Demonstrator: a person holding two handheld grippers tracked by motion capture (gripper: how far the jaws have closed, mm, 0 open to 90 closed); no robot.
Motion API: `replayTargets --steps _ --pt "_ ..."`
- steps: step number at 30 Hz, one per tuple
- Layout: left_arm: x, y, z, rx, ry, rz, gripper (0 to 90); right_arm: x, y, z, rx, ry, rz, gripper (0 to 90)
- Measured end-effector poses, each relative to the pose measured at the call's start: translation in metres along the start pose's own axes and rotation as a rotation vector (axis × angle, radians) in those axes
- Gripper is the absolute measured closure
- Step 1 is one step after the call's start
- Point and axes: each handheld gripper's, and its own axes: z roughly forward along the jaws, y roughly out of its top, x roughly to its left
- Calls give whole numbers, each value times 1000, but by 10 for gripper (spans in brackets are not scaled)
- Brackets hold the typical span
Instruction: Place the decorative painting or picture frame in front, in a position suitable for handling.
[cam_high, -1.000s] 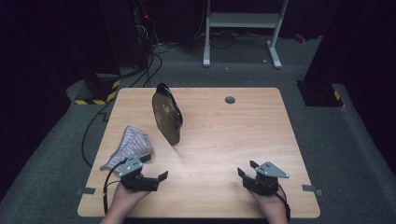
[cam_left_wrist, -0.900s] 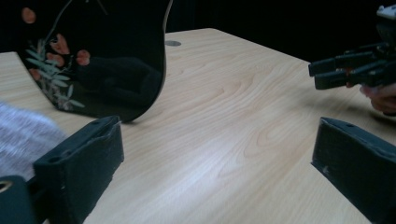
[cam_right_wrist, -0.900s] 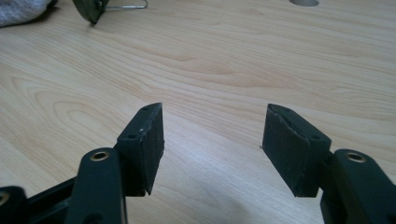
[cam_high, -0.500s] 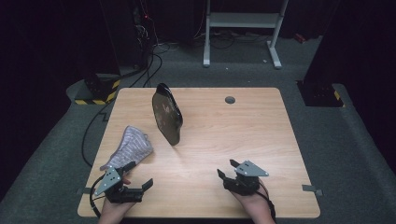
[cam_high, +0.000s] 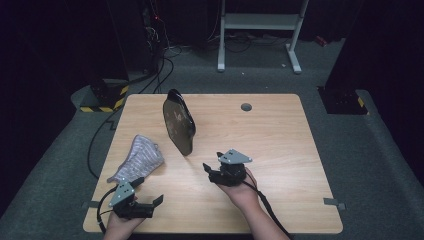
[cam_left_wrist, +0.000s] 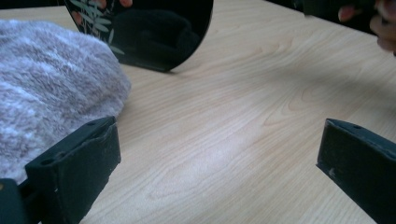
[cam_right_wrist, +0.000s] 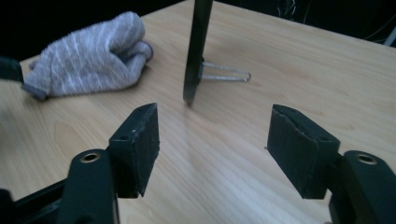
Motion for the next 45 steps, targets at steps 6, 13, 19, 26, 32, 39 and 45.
replayTargets --steps 6,13,19,26,32,39,45 --pt "-1 -2 -1 10 8 14 0 4 25 21 -38 -3 4 354" --pt "4 -3 -6 0 9 -6 0 4 51 45 -76 -12 23 378" --pt "4 -4 -5 9 -3 -2 0 5 71 67 -71 3 15 368" --pt "3 -4 -4 14 -13 4 0 8 84 86 -59 -25 5 388" --pt "2 -5 -2 22 -17 16 0 3 91 94 -69 -45 48 500" --pt "2 -5 -3 18 -11 18 3 1 96 96 -89 -20 73 636" --pt "1 -5 -3 17 -11 16 6 -1 98 97 -96 -26 91 757"
